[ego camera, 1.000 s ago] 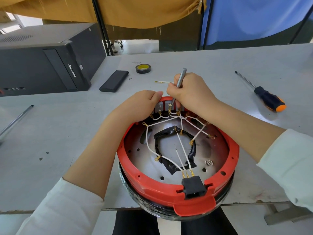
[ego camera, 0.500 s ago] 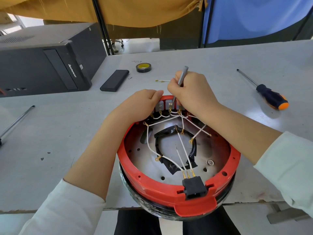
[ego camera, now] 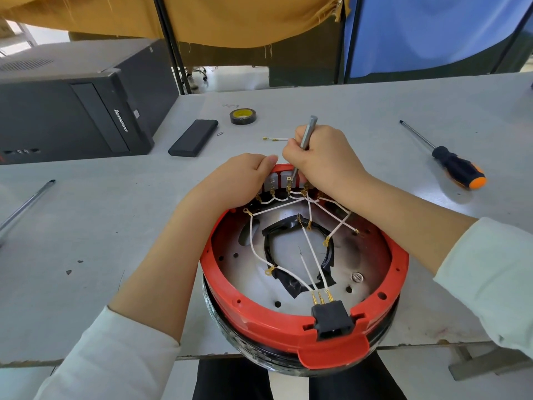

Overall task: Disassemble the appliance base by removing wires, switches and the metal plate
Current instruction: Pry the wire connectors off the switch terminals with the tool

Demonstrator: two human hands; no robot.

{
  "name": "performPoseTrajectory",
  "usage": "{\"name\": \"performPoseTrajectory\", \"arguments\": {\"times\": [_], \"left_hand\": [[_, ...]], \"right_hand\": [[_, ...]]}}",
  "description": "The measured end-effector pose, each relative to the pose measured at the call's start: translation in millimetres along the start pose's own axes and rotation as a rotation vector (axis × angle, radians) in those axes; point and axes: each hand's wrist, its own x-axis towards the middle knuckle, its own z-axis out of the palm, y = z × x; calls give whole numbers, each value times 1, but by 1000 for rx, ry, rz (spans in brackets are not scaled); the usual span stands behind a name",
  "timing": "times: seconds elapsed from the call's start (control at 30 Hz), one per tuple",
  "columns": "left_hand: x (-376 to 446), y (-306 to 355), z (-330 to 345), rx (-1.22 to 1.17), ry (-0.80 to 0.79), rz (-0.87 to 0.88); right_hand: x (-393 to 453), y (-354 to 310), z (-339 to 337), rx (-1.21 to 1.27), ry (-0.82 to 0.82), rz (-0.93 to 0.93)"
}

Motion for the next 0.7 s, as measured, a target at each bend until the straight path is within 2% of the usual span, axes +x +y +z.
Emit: {"name": "performPoseTrajectory", "arguments": {"times": [0.23, 0.43, 0.53, 0.7], "left_hand": [[0, 1, 0, 5, 0, 1], [0, -1, 0, -4, 12, 13], [0, -2, 1, -2, 6, 19], [1, -2, 0, 4, -1, 25]], "right_hand": [[12, -2, -2, -14, -93, 88], [-1, 4, 1, -17, 52, -83], [-4, 3, 3, -94, 60, -169], [-7, 4, 5, -101, 69, -146]]}}
